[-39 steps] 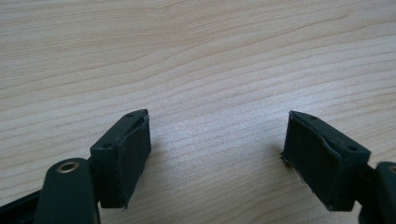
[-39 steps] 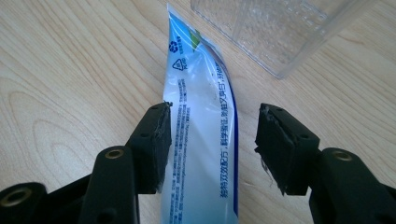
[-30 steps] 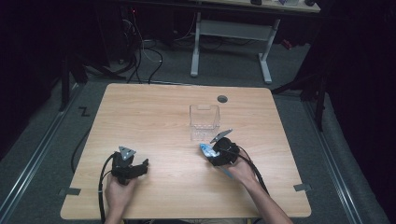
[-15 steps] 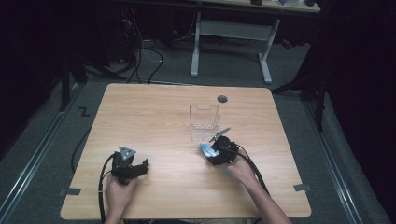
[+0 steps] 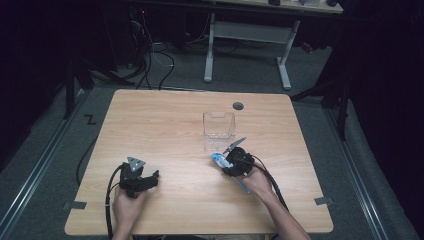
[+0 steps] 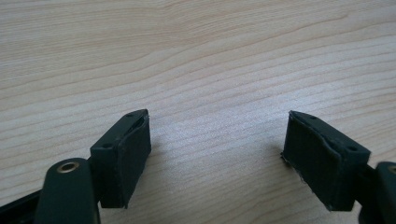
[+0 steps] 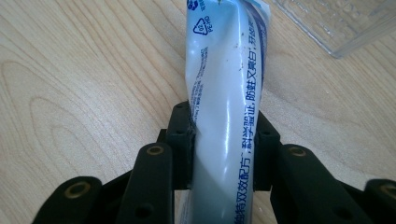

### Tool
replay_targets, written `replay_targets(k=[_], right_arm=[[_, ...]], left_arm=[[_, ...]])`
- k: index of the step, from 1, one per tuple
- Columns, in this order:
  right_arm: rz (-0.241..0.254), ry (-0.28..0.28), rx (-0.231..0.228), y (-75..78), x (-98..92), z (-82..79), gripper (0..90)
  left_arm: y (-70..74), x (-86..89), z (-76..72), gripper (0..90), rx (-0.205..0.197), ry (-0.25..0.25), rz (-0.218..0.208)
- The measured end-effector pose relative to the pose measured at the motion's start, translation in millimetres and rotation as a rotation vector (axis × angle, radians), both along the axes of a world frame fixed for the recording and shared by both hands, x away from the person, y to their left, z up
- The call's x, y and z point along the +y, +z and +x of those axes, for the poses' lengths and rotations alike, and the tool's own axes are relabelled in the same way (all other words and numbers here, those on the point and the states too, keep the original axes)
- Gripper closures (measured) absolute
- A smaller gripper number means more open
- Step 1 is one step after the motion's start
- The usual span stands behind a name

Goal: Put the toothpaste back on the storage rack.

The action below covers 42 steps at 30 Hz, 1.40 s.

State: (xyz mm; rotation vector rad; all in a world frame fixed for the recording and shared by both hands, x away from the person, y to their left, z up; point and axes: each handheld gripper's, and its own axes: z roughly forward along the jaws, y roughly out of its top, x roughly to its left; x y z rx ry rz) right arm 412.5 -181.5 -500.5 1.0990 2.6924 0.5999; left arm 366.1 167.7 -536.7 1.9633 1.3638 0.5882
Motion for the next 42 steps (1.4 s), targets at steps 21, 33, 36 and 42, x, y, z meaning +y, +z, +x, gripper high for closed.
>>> replay_targets(k=[21, 33, 36, 42], right_arm=[[0.156, 0.006, -0.009, 22.6, -26.8, -12.1, 70.4], [0.225, 0.006, -0.081, 41.1, -39.1, -21.4, 70.1], [0.237, 0.005, -0.096, 44.3, -40.3, -23.5, 70.0], [0.245, 0.01, -0.109, 49.5, -43.3, -25.6, 70.1]], left_arm=[[0.0, -0.1, 0.1, 23.4, -0.001, 0.001, -0.002], [0.0, -0.1, 0.1, 23.4, -0.001, 0.001, -0.002], [0.0, -0.1, 0.1, 23.4, -0.001, 0.001, -0.002], [0.0, -0.1, 0.1, 23.4, -0.001, 0.001, -0.001]])
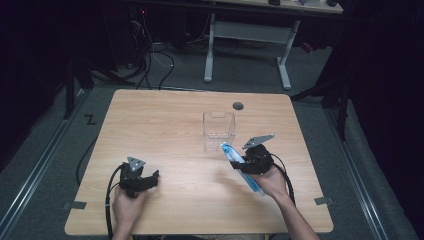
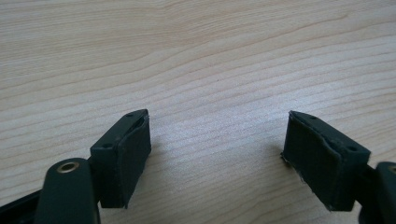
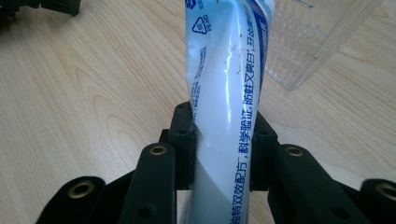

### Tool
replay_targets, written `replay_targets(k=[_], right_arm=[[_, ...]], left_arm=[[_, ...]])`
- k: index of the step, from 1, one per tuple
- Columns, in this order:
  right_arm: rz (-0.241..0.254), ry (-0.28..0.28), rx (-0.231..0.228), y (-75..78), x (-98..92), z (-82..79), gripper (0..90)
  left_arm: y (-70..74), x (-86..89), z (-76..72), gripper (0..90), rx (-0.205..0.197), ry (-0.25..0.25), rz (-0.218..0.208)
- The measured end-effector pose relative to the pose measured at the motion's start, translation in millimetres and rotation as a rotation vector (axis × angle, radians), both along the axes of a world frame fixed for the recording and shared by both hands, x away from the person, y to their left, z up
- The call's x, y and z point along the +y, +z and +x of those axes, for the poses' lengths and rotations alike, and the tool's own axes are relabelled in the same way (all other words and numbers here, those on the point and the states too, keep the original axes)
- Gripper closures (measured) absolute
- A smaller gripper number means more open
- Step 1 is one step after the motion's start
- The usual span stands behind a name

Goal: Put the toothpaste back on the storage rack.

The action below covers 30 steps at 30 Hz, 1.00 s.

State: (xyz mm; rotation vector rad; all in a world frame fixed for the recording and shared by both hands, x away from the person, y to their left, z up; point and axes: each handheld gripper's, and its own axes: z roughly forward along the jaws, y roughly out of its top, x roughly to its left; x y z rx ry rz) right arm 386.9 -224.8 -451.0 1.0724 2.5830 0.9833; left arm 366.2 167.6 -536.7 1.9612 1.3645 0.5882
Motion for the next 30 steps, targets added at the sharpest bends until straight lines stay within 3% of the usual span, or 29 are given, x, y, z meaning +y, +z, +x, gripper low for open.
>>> replay_targets(k=[4, 9, 30], right_arm=[[0.001, 0.005, -0.021, 7.0, -1.5, -0.7, 70.2], [0.045, -0.002, -0.037, 16.3, -5.4, -1.1, 70.1], [0.101, -0.041, -0.111, 38.5, -15.0, 1.1, 70.0]], left_arm=[[0.1, 0.1, 0.0, 23.4, 0.001, -0.001, 0.001], [0.0, 0.0, 0.0, 23.4, 0.0, 0.0, -0.001], [0.0, 0.1, 0.0, 23.4, 0.0, 0.0, -0.001]])
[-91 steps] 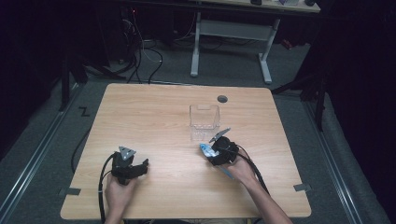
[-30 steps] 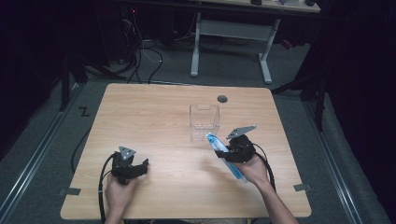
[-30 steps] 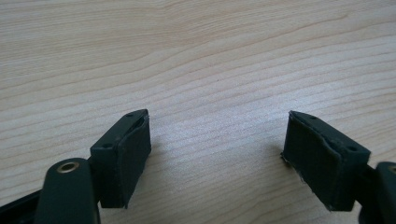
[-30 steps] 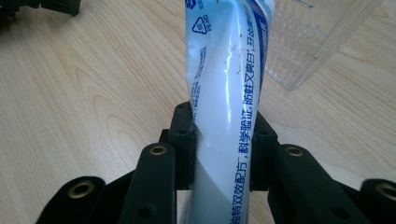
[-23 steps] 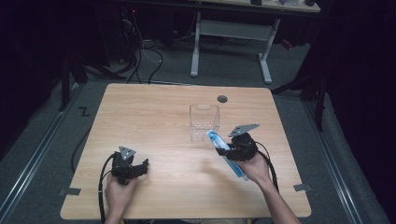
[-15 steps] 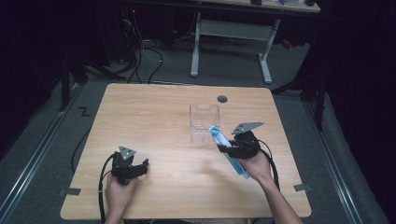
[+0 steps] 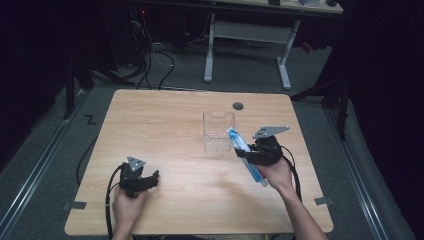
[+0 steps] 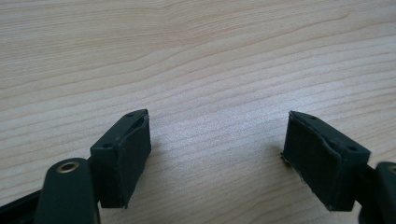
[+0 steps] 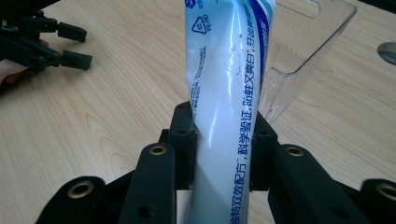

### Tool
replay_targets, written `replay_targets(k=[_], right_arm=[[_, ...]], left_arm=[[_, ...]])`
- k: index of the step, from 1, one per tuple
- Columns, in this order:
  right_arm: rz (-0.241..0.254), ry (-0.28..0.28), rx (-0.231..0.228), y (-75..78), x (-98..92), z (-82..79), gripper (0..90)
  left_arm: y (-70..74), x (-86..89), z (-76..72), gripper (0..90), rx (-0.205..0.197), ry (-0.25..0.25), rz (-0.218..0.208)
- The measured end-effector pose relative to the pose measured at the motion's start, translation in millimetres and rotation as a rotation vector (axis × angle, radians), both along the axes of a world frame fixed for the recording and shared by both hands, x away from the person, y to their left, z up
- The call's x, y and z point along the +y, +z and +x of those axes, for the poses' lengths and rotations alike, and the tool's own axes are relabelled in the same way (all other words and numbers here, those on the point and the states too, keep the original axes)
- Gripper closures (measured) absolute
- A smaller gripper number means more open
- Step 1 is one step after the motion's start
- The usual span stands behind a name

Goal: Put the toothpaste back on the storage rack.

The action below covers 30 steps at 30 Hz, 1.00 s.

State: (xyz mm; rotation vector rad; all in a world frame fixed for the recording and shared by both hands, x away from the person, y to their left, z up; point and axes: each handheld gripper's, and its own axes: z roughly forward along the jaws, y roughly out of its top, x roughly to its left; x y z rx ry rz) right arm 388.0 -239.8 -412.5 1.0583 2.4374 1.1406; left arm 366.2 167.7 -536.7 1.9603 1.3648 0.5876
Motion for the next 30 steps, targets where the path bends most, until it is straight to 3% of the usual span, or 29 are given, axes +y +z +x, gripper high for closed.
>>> replay_targets(k=[30], right_arm=[[0.079, -0.006, -0.059, 37.5, 6.7, 25.9, 69.6]], left_arm=[[0.1, 0.2, -0.1, 23.4, 0.001, -0.002, 0.002]])
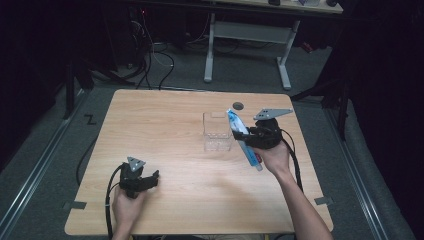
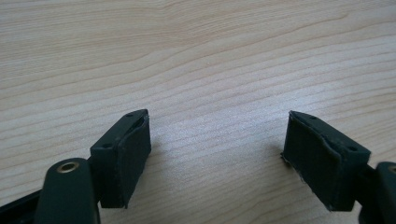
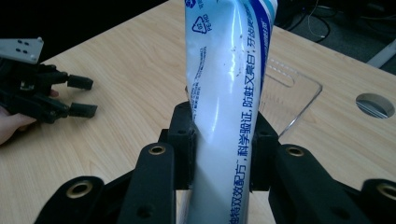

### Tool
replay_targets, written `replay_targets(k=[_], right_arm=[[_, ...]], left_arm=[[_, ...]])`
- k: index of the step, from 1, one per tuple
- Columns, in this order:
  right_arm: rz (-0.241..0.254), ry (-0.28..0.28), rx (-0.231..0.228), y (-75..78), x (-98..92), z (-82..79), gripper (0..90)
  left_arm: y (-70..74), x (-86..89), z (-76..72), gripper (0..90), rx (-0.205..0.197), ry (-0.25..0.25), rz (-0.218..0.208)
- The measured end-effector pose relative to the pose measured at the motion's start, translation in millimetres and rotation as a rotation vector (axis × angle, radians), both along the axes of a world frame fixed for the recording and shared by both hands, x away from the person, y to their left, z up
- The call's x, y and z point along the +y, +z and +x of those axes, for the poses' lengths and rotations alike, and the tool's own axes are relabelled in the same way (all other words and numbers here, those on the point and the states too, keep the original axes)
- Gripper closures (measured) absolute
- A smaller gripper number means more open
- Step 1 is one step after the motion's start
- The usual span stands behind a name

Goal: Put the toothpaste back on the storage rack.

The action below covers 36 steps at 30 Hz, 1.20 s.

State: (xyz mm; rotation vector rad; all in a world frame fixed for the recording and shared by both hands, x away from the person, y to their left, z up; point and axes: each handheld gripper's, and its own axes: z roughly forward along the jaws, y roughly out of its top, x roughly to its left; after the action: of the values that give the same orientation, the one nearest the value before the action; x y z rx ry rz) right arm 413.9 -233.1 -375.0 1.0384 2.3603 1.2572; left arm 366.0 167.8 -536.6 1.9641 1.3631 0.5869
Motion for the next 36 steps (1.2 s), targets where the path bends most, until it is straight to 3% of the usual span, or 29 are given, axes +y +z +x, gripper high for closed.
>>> replay_targets(k=[20, 36], right_arm=[[0.052, -0.04, -0.035, 20.8, 7.8, 26.3, 69.4], [0.06, -0.068, -0.056, 27.9, 20.9, 50.3, 69.2]], left_arm=[[-0.1, 0.0, 0.0, 23.4, -0.001, 0.0, -0.001], [0.0, 0.1, 0.0, 23.3, 0.0, -0.001, 0.0]])
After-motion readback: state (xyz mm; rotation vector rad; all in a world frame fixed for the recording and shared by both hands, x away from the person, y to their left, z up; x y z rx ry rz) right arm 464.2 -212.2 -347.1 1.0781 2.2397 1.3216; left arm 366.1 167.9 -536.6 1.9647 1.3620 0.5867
